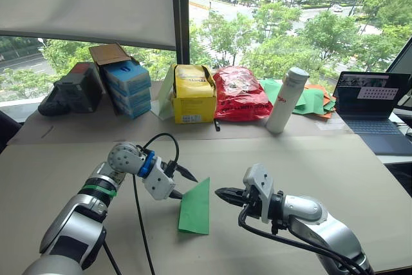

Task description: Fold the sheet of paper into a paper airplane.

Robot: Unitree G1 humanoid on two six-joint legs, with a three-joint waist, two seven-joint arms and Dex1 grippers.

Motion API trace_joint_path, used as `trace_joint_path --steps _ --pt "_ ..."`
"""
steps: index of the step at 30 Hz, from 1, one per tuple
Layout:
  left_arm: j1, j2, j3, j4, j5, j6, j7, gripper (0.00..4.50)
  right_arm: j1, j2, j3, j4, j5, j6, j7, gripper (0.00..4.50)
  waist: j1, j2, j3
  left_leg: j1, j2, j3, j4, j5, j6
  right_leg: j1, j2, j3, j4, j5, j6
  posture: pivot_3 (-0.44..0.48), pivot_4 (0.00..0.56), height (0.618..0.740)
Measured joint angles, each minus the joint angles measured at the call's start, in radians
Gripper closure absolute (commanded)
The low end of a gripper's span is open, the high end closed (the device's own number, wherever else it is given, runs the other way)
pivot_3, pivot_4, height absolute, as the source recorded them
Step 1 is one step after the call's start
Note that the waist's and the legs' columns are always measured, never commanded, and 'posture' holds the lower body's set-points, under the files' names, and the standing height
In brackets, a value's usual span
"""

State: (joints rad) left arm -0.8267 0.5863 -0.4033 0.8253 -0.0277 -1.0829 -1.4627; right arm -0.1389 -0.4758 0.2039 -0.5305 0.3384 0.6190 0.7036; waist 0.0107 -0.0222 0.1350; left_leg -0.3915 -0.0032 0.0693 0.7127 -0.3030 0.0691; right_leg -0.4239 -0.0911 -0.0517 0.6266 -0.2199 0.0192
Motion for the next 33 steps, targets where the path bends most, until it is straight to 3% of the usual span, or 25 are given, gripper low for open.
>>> trace_joint_path --steps 5,14,17,21,26,29,33 --pt "-0.001 -0.002 -0.010 0.031 0.025 -0.031 0.008 4.48 0.000 0.000 0.000 0.000 0.000 0.000 -0.008 4.50 0.002 0.000 0.000 0.000 0.000 0.000 0.000 0.000 0.000 0.000 0.000 0.000 0.000 0.000 0.000 0.000 0.150 0.740" --pt "0.061 0.013 -0.010 -0.055 0.048 0.006 0.082 4.48 0.000 -0.003 -0.026 0.003 -0.003 -0.008 -0.032 4.50 0.000 0.000 0.000 0.000 0.000 0.000 0.000 0.000 0.000 0.000 0.000 0.000 0.000 0.000 0.000 0.000 0.150 0.740" --pt "0.125 0.026 0.025 -0.183 0.078 0.209 0.174 4.48 -0.010 -0.003 -0.086 0.032 -0.032 -0.045 -0.083 4.50 0.002 0.000 0.000 0.000 0.000 0.000 0.000 0.000 0.000 0.000 0.000 0.000 0.000 0.000 0.000 0.000 0.150 0.740" --pt "0.281 0.123 0.057 -0.566 0.127 0.692 0.211 4.48 -0.010 -0.004 -0.119 0.038 -0.094 -0.095 -0.146 4.50 -0.006 0.001 0.000 0.000 0.001 0.000 -0.001 0.001 -0.003 0.000 0.001 0.001 0.003 0.000 0.001 0.000 0.150 0.740" --pt "0.382 0.122 0.079 -0.992 0.122 1.281 0.261 4.48 0.003 -0.007 -0.105 0.038 -0.140 -0.129 -0.166 4.50 0.000 0.001 0.001 0.000 0.000 0.000 0.000 0.001 -0.003 0.000 0.001 0.003 0.001 -0.001 0.002 0.000 0.150 0.740" --pt "0.396 0.115 0.080 -1.115 0.132 1.477 0.307 4.48 0.014 -0.007 -0.078 0.038 -0.162 -0.134 -0.166 4.50 0.000 0.001 0.001 0.001 0.000 0.000 0.000 0.001 -0.001 0.000 0.001 0.004 0.002 -0.001 0.002 0.000 0.150 0.740" --pt "0.422 0.093 0.076 -1.155 0.143 1.619 0.374 3.30 0.014 -0.002 -0.050 0.038 -0.163 -0.135 -0.157 4.50 -0.001 0.001 0.001 0.002 0.000 0.000 0.000 0.001 -0.002 0.000 0.001 0.005 0.002 -0.001 0.002 0.000 0.150 0.740"
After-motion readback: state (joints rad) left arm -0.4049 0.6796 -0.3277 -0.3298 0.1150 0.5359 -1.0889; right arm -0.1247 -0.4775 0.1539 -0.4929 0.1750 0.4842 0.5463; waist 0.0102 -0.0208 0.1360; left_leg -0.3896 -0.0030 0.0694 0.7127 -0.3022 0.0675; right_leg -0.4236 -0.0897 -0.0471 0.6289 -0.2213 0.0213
